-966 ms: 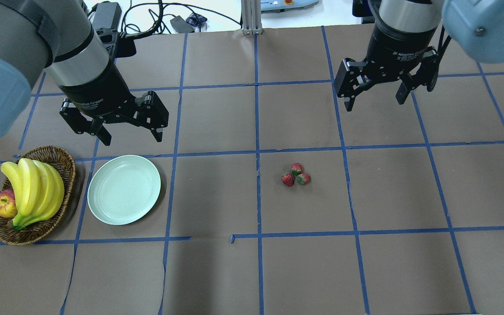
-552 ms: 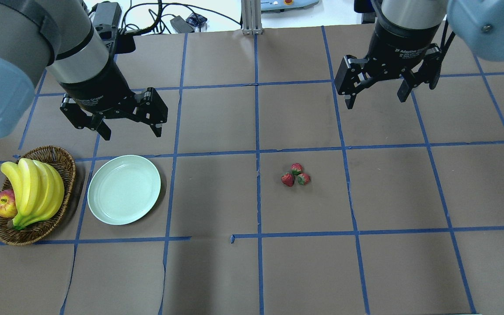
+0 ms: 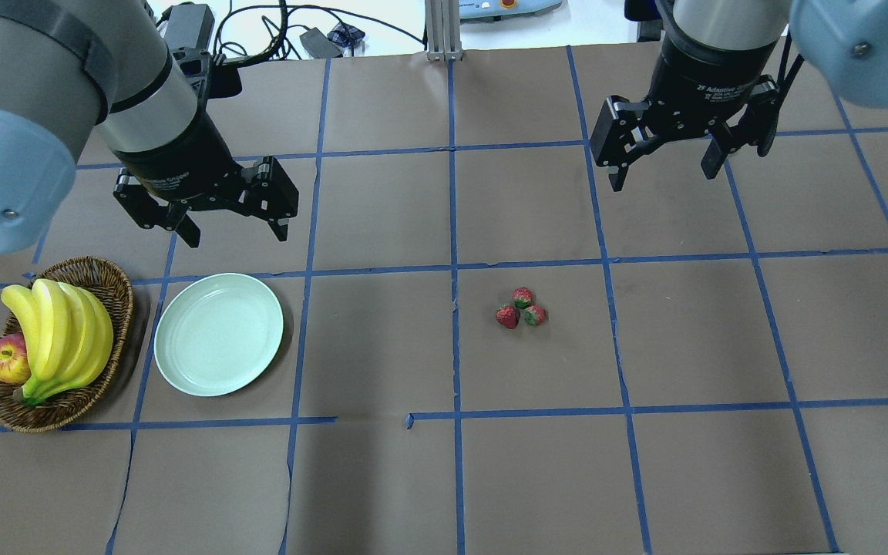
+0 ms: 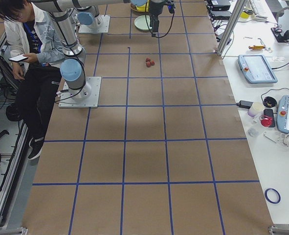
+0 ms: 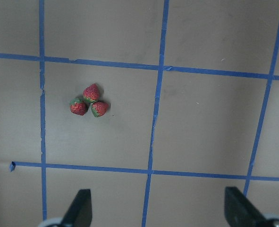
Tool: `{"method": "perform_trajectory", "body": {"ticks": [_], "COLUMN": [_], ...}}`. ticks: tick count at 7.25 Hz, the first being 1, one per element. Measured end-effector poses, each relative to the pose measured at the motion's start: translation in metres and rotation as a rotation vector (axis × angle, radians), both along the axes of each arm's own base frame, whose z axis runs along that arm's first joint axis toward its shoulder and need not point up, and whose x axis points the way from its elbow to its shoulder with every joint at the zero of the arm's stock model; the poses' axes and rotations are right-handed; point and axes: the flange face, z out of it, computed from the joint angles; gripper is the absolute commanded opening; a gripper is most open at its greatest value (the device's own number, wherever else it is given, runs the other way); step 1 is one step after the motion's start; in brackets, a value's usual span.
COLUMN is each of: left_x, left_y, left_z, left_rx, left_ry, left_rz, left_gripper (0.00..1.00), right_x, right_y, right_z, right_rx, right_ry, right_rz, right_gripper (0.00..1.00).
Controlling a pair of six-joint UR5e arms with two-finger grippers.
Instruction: Collect all strawberries into plate
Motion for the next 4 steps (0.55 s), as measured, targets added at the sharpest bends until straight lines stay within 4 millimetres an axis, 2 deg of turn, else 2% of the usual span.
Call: {"method": "perform_trajectory", "body": {"ticks": [4], "left_x": [-0.0006], "left_y": [-0.0002], "left_z": [-0.0038], "left_rx": [0.005], "left_ry": [0.004], "left_rz": [-0.005], "left_gripper": [1.00], "right_x": [0.0014], "right_y": [-0.0004], "right_z": [0.0034], "right_rx": [-0.007], "right_ry": [-0.008], "right_rz": [0.010], "right_gripper": [1.00]}}
